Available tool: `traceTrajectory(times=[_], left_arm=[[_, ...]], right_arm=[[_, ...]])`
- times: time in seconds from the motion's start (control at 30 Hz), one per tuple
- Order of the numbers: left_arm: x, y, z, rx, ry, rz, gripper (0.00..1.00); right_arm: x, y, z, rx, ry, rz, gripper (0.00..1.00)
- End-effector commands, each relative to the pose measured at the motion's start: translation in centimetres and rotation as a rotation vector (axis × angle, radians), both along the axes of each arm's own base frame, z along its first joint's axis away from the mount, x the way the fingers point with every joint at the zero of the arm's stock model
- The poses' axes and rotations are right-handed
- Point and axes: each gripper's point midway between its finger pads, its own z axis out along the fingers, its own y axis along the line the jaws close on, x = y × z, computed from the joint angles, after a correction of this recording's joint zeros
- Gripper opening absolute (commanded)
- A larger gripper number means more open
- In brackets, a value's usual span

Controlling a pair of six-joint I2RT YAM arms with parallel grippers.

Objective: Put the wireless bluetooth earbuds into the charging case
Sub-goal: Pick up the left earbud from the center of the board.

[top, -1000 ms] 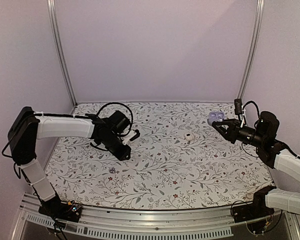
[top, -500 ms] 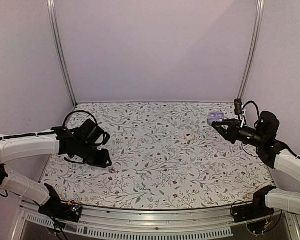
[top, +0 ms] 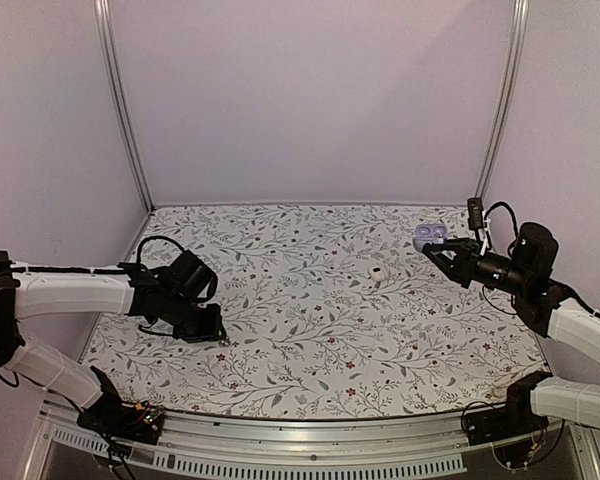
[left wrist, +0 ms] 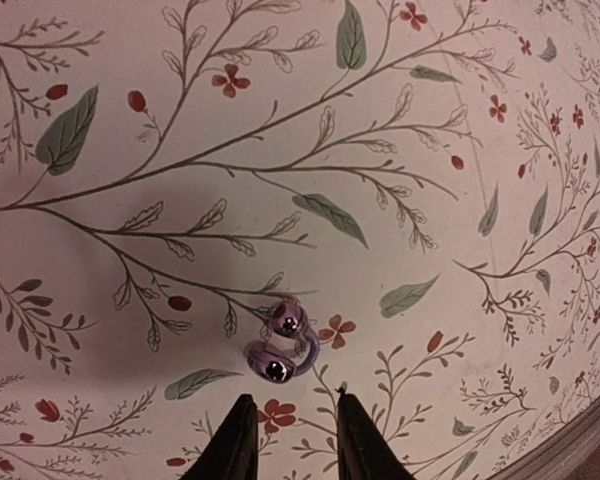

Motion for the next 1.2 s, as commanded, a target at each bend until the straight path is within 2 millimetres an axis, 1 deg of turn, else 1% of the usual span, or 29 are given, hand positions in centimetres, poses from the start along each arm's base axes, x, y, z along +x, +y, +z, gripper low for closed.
traceTrajectory(times=[0.0, 0.2, 0.47, 0.57, 0.7, 0.77, 0.87, 0.97, 1.07, 1.17], left_arm=[[0.2, -0.3, -1.3, 0.015, 0.013, 0.011, 0.27], [0.9, 0.1, -2.5, 0.088, 0.011, 0.01, 0.26], [2.4, 0.0, -2.7, 0.156, -0.023, -0.037, 0.2], [2.9, -0.2, -2.9, 0.184, -0.03, -0.06, 0.17], [3.3, -0.2, -3.4, 0.209, -0.031, -0.076, 0.08], [3.5, -0.2, -3.4, 0.213, -0.038, -0.08, 0.05], [3.9, -0.3, -3.3, 0.219, -0.051, -0.087, 0.0], [4.3, -0.2, -3.1, 0.236, -0.068, -0.094, 0.0], [4.8, -0.6, -2.5, 0.236, -0.091, -0.114, 0.0], [5.4, -1.3, -1.4, 0.229, -0.124, -0.152, 0.0]], right_arm=[[0.1, 0.2, 0.6, 0.012, -0.024, 0.003, 0.0], [0.2, 0.2, 0.8, 0.008, -0.031, 0.0, 0.0], [0.2, 0.1, 0.6, 0.004, -0.028, -0.002, 0.0], [0.2, 0.1, 0.6, 0.003, -0.03, -0.004, 0.0], [0.3, 0.0, 0.5, 0.0, -0.027, -0.009, 0.0], [0.2, 0.0, 0.5, -0.002, -0.029, -0.01, 0.0], [0.1, 0.0, 0.6, -0.003, -0.033, -0.01, 0.0], [0.2, 0.0, 0.6, -0.005, -0.032, -0.01, 0.0], [0.1, 0.0, 0.5, -0.007, -0.032, -0.007, 0.0], [0.0, 0.2, 0.2, -0.016, -0.037, 0.005, 0.0]])
